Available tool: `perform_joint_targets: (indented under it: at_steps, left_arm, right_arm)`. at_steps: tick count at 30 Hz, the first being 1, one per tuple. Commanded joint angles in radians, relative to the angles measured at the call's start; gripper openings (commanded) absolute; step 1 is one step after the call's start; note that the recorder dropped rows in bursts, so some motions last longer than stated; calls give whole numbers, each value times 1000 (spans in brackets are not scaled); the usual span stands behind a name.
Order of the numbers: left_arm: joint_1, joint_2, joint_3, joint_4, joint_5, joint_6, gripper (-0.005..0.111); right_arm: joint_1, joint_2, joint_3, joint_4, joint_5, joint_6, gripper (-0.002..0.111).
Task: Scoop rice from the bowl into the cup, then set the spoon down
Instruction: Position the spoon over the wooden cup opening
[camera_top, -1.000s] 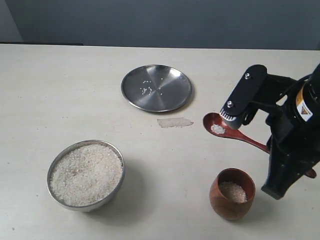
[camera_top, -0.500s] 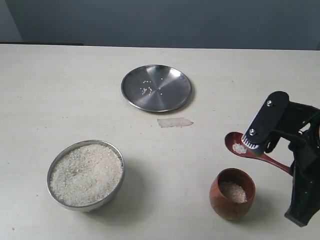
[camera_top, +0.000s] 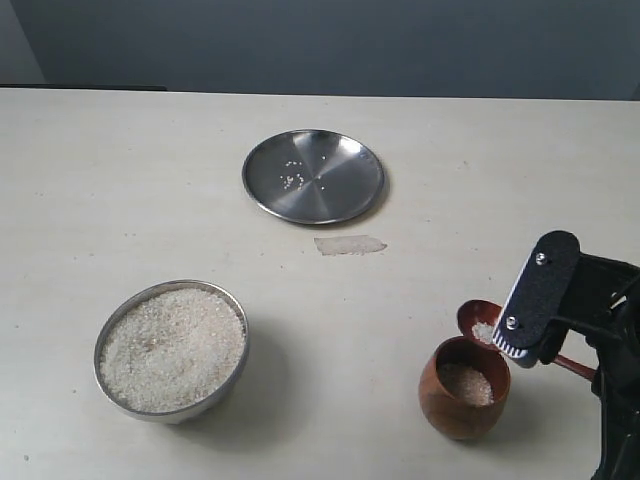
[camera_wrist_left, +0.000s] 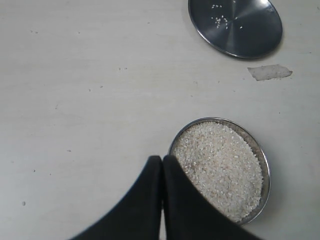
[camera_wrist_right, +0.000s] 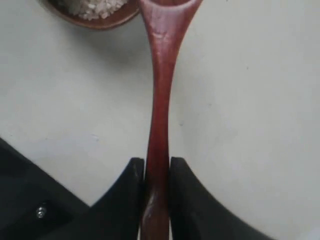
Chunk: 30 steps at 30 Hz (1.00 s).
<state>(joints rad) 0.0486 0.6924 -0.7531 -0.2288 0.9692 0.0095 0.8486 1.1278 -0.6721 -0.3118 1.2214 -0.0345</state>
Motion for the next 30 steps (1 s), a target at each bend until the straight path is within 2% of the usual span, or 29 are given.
perform_joint_targets:
  at_steps: [1,6,13,18,30]
  left_arm:
    - [1,0,-5,0,-4,0,0]
    - [1,0,-5,0,-4,0,0]
    - [1,0,-5,2,-4,0,0]
    - [1,0,-5,2,-4,0,0]
    - [1,0,-5,2,-4,0,0]
  right_arm:
    - [40,-9,3,-30,0,13,-1]
    - [80,-7,3,-82,0,13,-1]
    - [82,-7,3,-116,0,0,-1]
    - [82,-7,3,-170,0,-52,-1]
    - [84,-7,43,-154,0,-201,-1]
